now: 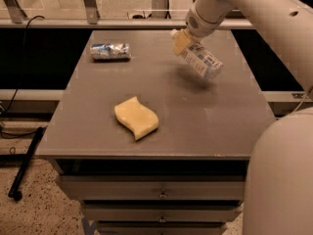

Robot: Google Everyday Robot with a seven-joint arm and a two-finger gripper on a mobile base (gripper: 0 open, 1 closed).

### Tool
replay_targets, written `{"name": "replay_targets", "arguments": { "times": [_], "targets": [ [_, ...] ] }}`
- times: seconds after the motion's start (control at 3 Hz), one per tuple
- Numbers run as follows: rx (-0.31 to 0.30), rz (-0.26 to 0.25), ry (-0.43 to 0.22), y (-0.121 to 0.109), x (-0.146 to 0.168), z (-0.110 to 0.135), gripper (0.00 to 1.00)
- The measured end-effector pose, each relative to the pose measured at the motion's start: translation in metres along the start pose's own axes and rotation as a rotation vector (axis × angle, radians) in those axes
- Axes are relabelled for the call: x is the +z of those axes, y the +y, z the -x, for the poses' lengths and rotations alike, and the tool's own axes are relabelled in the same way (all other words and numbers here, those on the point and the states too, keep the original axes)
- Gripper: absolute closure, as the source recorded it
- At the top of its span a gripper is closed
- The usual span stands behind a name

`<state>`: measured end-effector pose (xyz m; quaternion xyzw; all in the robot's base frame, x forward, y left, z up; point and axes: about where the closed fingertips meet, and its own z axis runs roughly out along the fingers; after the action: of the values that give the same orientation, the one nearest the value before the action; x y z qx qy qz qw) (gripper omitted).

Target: Place blue plastic bottle upright

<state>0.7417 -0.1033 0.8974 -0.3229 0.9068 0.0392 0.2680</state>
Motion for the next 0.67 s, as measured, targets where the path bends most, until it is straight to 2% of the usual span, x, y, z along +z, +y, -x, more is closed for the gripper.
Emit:
{"name": "replay_targets", "arguments": {
  "times": [0.33,0.67],
  "targets": [
    [-0.107,0.122,-0.137,0.019,-0.02,0.013,1.0],
    [-0.197,0.28,-0.272,0.038,-0.041,0.017,1.0]
  ]
}}
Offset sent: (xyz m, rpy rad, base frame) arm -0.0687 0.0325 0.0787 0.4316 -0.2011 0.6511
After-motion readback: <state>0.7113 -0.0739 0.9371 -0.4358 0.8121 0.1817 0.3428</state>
